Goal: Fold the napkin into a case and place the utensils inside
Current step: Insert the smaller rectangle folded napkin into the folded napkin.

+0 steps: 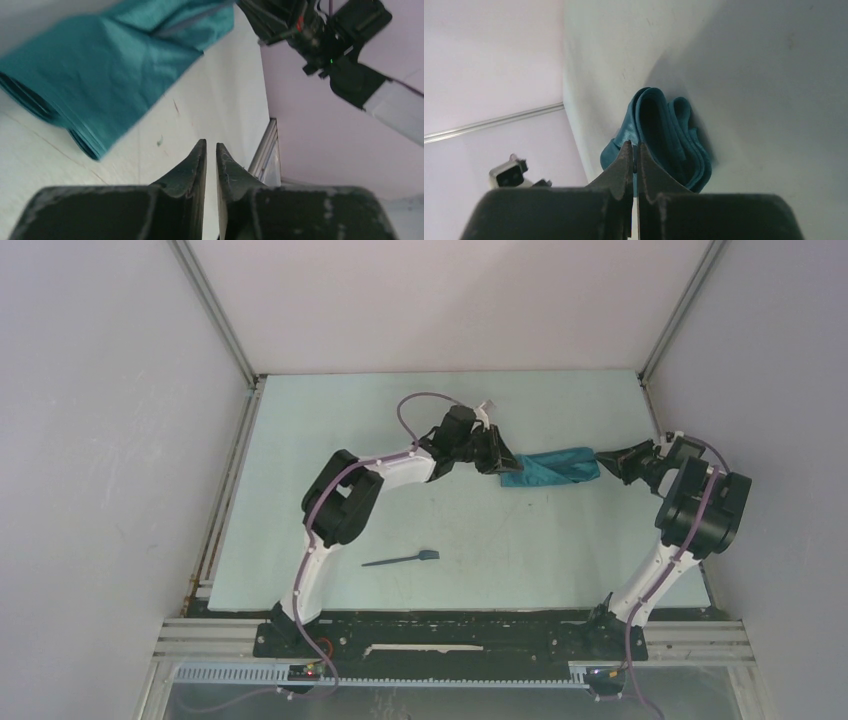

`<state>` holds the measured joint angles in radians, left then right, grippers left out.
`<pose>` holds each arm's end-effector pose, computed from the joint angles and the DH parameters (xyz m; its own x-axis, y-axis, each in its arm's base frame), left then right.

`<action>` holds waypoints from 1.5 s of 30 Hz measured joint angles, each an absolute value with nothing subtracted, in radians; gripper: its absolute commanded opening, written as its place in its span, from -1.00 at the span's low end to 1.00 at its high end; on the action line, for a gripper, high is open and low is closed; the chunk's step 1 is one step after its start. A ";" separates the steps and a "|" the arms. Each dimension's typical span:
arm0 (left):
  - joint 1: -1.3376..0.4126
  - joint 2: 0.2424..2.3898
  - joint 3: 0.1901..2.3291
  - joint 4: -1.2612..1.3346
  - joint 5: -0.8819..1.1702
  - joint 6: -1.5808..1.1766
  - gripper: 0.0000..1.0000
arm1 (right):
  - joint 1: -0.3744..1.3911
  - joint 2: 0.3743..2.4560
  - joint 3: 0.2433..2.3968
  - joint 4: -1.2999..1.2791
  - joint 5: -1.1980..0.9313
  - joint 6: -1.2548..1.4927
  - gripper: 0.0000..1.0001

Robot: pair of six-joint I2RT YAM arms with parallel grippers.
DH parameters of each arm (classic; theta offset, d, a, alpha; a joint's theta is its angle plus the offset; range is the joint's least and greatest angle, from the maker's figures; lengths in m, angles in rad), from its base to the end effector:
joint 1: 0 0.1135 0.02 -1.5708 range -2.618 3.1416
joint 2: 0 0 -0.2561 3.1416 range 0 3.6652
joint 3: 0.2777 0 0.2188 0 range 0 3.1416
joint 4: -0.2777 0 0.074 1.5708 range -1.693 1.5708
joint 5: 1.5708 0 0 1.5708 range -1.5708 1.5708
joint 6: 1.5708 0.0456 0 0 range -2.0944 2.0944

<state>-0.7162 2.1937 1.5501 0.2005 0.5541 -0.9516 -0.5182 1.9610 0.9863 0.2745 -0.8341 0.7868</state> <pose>0.3430 -0.3303 0.1949 -0.9343 -0.1048 -0.3406 0.2688 0.4204 -0.8666 0.3340 -0.1516 0.1425 -0.5080 0.8373 -0.2020 0.2839 0.3842 0.8785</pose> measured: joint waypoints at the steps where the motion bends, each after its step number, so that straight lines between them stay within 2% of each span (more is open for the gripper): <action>1: -0.709 2.222 1.581 0.200 0.553 -0.961 -0.71 | -0.516 1.961 0.987 0.276 -0.838 0.790 -1.00; 6: -0.673 2.330 1.682 0.200 0.553 -0.991 -0.77 | -0.511 1.962 0.991 0.298 -0.852 0.815 -1.00; 14: -0.630 2.398 1.711 0.169 0.551 -1.004 -0.78 | -0.466 2.011 1.045 0.311 -0.858 0.838 -1.00; 24: -0.628 2.423 1.731 0.124 0.549 -1.003 -0.81 | -0.405 2.039 1.060 0.319 -0.859 0.861 -1.00; 45: -0.626 2.424 1.731 0.107 0.544 -0.990 -0.80 | -0.334 2.085 1.060 0.287 -0.794 0.966 -0.84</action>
<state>-0.6258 2.4237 1.7313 0.1074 0.5438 -0.9897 -0.3336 2.0853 1.0599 0.2871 -0.7940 0.9657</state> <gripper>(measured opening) 0.097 0.069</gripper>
